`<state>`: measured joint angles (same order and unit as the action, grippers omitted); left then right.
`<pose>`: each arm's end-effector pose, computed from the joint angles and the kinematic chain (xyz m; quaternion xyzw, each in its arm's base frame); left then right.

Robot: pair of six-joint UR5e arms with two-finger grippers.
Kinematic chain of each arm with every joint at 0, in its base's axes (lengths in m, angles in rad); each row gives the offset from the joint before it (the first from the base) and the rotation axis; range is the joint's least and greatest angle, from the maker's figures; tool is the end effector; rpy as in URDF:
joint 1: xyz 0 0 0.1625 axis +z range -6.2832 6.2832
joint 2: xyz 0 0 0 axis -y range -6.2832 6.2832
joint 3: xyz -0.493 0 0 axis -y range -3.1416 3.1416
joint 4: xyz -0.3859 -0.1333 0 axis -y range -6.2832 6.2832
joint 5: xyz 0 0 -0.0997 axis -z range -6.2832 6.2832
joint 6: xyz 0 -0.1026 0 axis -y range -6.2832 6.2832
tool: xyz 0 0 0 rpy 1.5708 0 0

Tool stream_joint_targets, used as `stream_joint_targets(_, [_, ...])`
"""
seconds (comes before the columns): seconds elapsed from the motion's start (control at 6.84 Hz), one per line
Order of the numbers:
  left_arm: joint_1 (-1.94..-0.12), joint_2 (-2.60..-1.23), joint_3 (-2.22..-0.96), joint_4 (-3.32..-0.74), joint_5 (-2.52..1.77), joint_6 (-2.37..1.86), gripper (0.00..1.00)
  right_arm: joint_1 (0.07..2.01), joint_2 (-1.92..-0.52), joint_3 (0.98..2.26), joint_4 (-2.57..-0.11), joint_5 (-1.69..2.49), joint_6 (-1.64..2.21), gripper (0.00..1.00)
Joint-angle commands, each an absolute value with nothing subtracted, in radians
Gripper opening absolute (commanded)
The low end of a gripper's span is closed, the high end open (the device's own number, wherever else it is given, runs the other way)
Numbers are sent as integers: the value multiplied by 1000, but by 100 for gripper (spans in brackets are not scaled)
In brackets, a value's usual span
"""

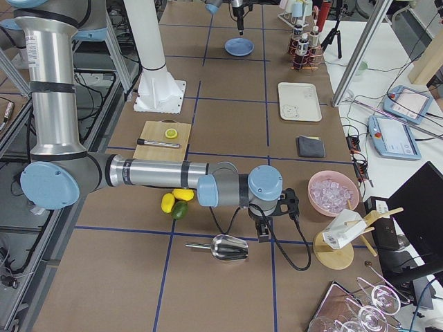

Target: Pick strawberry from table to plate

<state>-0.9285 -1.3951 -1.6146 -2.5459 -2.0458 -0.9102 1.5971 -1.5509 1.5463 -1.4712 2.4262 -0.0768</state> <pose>0.1889 -0.3967 0.6849 0.1334 0.4318 -0.0230 0.8917 0.0690 -0.4997 0.7147 0.0645 -0.4115 -0.0426 0.9081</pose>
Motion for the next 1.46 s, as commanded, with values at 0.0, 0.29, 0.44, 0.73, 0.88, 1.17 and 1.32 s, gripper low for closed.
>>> stream_joint_targets(0.0, [-882,-1408,-1562,-2592,-2020,-922,84,1597,-1551,1545,-1474,2427,-77,100])
stream_joint_targets(0.29, [-879,-1411,-1562,-2592,-2020,-922,58,1597,-1551,1543,-1471,2427,-75,100])
stream_joint_targets(0.44, [-879,-1413,-1565,-2592,-2020,-923,44,1595,-1551,1545,-1471,2427,-75,100])
stream_joint_targets(0.73, [-879,-1413,-1565,-2592,-2022,-922,10,1595,-1552,1545,-1474,2428,-75,100])
stream_joint_targets(0.88, [-877,-1413,-1566,-2594,-2022,-925,2,1595,-1551,1545,-1471,2428,-75,100])
stream_joint_targets(1.17, [-882,-1413,-1594,-2592,-2037,-923,0,1595,-1552,1546,-1474,2427,-77,100])
stream_joint_targets(1.32, [-890,-1401,-1632,-2576,-2086,-919,0,1595,-1552,1546,-1474,2428,-77,100])
